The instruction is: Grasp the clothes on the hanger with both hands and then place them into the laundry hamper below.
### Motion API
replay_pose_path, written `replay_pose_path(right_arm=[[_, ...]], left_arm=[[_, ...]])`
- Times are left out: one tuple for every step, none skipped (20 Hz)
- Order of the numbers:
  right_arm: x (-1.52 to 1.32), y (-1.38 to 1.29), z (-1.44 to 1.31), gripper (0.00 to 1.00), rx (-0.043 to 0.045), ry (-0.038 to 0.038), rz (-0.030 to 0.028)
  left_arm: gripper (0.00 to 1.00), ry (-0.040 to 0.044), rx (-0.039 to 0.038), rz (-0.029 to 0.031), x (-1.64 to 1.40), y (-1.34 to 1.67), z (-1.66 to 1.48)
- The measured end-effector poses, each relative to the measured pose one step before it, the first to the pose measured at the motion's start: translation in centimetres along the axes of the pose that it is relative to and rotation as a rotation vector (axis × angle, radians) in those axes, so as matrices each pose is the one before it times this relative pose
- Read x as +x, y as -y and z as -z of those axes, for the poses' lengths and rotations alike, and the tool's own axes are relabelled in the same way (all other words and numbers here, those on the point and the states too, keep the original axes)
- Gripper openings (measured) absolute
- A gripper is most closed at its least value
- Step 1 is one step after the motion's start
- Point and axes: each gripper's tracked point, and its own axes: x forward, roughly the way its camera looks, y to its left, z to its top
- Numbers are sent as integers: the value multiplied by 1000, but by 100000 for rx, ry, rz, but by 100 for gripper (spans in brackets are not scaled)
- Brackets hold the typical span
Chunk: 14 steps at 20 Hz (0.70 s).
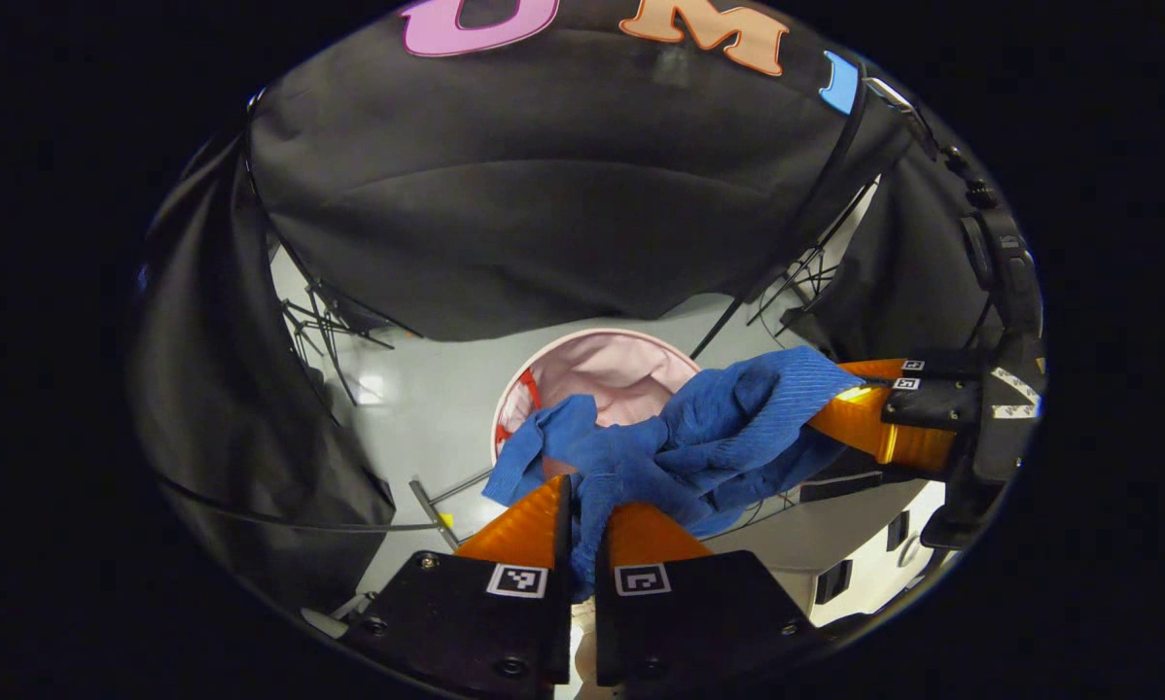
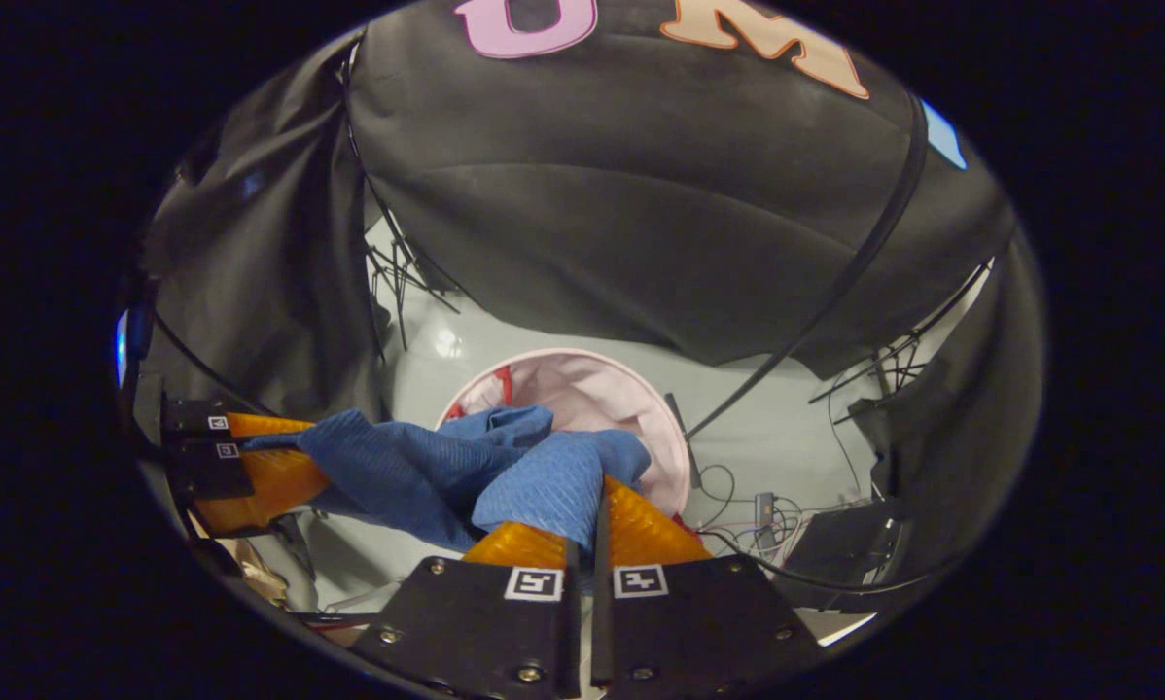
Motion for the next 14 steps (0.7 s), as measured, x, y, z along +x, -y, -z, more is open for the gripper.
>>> replay_pose_path(right_arm=[[7,-29,354,5,-106,-1447,342],[195,-24,576,6,-330,-1934,301],[142,156,446,7,-240,-1436,347],[206,-91,278,7,103,-1535,735],[207,-60,514,7,195,-2369,169],[108,2,736,7,507,-1651,41],[242,-55,563,8,632,-1671,-161],[159,-106,715,9,464,-2163,-433],[149,-36,686,9,322,-1501,-683],[72,-139,328,9,344,-732,-720],[77,-178,151,9,430,-76,-545],[-22,-100,137,9,66,48,-21],[-9,-15,-23,9,-85,12,-49],[-38,-181,79,9,42,65,-60]], left_arm=[[13,-1775,-325,-419,-2,-38,421],[13,-1805,-329,-336,83,-20,278],[15,-1183,-413,0,-44,-39,439],[16,-876,-266,-81,165,-94,142],[15,-470,-137,-183,383,-437,483],[13,-675,-292,-41,172,-114,36],[12,-287,-330,131,301,56,126],[12,-346,-595,294,74,75,97],[14,-341,-535,-71,-157,24,219],[18,-400,-486,-95,-96,-77,159],[18,-217,-387,-101,-116,-172,286],[18,6,-411,66,-3,-5,30],[18,-102,-336,95,89,-20,155],[18,-383,-321,-30,-50,54,66]])
